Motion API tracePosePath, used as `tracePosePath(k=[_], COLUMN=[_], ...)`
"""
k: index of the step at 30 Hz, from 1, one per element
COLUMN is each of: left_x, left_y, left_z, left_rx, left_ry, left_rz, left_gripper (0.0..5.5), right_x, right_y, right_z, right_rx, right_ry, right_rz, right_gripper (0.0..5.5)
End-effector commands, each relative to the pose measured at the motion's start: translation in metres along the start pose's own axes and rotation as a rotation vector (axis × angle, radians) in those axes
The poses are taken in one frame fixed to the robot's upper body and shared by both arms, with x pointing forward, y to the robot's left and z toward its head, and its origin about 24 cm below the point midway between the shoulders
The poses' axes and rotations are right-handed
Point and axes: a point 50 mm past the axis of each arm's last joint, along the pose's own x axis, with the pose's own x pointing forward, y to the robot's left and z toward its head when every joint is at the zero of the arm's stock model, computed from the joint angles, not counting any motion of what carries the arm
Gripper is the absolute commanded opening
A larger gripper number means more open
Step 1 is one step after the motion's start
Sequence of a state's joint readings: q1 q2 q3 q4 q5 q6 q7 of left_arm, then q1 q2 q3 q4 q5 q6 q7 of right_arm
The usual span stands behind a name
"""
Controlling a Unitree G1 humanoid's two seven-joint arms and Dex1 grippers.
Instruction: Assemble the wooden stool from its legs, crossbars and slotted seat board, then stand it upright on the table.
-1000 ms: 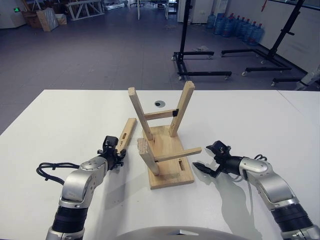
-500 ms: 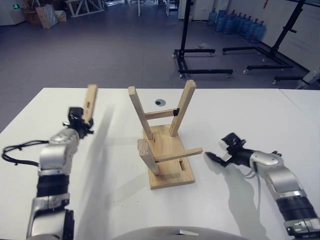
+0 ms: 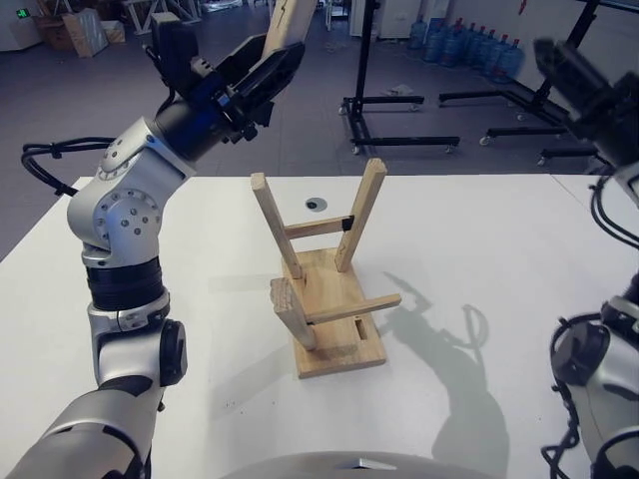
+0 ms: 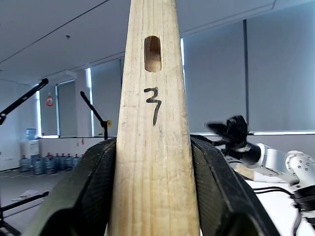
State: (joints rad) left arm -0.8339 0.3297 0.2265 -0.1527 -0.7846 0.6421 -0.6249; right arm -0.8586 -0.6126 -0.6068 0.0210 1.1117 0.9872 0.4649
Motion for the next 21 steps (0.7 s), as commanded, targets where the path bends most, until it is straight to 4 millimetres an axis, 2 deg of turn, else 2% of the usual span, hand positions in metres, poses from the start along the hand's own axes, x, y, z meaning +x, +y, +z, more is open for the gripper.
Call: tracePosePath(k=[1, 4, 7, 11, 15, 21], left_x=[0.002, 0.003, 0.002, -0.013, -0.021, -0.018], left_y=[-0.004, -0.013, -0.026, -0.044, -0.045, -0.048], left_z=[0.004, 0.006, -0.005, -0.025, -0.030, -0.029], left_rx=[-0.051, -0.096, -0.102, -0.152, -0.265, -0.431], left_ry=[-0.049, -0.056, 0.015, 0.135, 0.143, 0.110], left_rz=[0.016, -0.032, -0.122, -0.258, -0.293, -0.334], left_gripper=[2.05, 2.05, 2.05, 2.05, 2.05, 2.05], right_x=[0.011, 0.012, 0.018, 0.030, 0.038, 0.034], right_y=[0.029, 0.048, 0.059, 0.058, 0.061, 0.078], right_z=[-0.021, -0.034, -0.037, -0.029, -0.021, -0.058], right_rx=[0.117, 0.177, 0.215, 0.308, 0.374, 0.441], right_ry=[0.061, 0.075, 0.056, 0.068, 0.065, 0.111], right_rz=[0.212, 0.333, 0.407, 0.409, 0.418, 0.510], right_gripper=[5.40, 5.40, 5.40, 5.40, 5.40, 5.40])
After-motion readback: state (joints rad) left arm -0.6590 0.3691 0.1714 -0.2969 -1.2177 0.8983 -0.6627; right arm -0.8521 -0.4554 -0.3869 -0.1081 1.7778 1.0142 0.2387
